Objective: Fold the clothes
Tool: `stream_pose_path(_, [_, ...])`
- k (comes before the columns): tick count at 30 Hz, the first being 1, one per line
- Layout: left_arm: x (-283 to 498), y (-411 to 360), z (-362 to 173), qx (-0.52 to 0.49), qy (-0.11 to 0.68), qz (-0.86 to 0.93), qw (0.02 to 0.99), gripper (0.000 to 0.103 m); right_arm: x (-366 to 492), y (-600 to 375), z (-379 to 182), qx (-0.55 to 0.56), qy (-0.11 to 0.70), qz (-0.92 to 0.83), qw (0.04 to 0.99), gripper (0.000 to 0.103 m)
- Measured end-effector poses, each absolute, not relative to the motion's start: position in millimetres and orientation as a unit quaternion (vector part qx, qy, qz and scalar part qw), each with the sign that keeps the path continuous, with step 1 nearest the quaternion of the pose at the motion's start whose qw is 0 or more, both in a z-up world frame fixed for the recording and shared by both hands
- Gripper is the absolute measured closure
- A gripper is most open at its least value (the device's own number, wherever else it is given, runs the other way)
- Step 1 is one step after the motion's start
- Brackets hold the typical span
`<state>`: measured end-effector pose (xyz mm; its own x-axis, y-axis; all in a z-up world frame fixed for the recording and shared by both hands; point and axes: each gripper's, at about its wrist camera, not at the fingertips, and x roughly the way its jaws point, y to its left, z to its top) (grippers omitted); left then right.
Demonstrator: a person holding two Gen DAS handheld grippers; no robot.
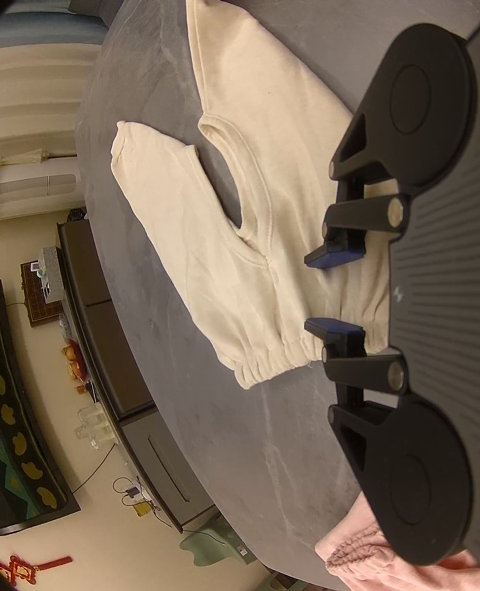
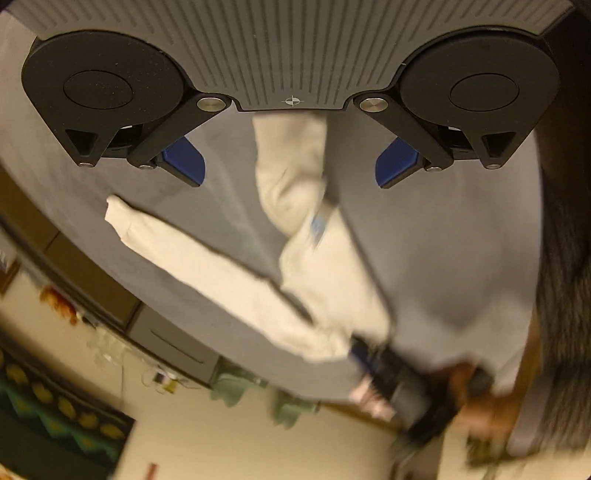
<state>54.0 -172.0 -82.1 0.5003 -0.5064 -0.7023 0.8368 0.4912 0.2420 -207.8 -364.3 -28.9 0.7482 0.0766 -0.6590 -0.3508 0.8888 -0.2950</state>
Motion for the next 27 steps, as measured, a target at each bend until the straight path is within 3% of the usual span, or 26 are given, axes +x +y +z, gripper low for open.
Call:
stream_pose_path(1, [53.7,-172.7,-82.3,0.292,0.283,-0.411,0.816,0.072,-205.9,-361.3,-36.9,-0.222,0.340,0.110,0.907,0.009])
stream_pose_path(4, [54.2,-173.4,-82.4,0.291,0.282,-0.410,0.817,0.072,-191.4,-377.8,-44.8,-0.188,0.359,0.101,0.908,0.033])
stream_pose_path(5, [54.7,-172.9,-82.6,0.289,0.282,-0.411,0.817,0.072,-184.0,-387.7,-41.2,-0.160,0.380,0.093,0.906,0.063])
stream_pose_path(6, [55.2,-172.5,-82.8,0.288,0.283,-0.411,0.817,0.072,-177.8,-395.4,-36.8,-0.130,0.400,0.080,0.904,0.099])
stream_pose_path(8, [55.0,-172.0,-83.0,0.287,0.282,-0.412,0.818,0.072,-174.3,-417.3,-24.8,-0.038,0.420,0.077,0.904,0.098])
stream_pose_path(12, [55.3,-170.8,-83.0,0.288,0.280,-0.413,0.817,0.072,-191.3,-507.9,-16.5,0.351,0.337,0.130,0.864,0.098])
stream_pose_path(13, [55.7,-170.6,-82.9,0.288,0.281,-0.414,0.817,0.072,-192.9,-526.0,-25.5,0.401,0.330,0.105,0.848,0.098])
stream_pose_path(14, [55.6,-171.4,-83.0,0.288,0.280,-0.414,0.817,0.072,-191.5,-535.7,-35.6,0.412,0.337,0.075,0.843,0.098])
stream_pose_path(16, [54.1,-174.3,-83.2,0.293,0.278,-0.412,0.817,0.072,-186.8,-547.0,-54.5,0.417,0.358,0.010,0.835,0.082])
stream_pose_path(17, [53.3,-175.3,-83.1,0.296,0.277,-0.410,0.817,0.071,-184.2,-549.2,-62.1,0.422,0.370,-0.022,0.827,0.062])
stream_pose_path(20, [51.1,-176.8,-83.3,0.301,0.275,-0.407,0.817,0.071,-174.4,-541.8,-51.4,0.381,0.375,-0.029,0.844,0.036])
stream_pose_path(23, [47.9,-176.5,-81.7,0.308,0.271,-0.405,0.817,0.071,-169.9,-520.8,-23.2,0.270,0.367,-0.042,0.889,0.025])
stream_pose_path(27, [29.0,-171.1,-63.7,0.288,0.236,-0.441,0.817,0.071,-172.0,-483.6,-8.0,0.133,0.355,-0.028,0.925,0.025])
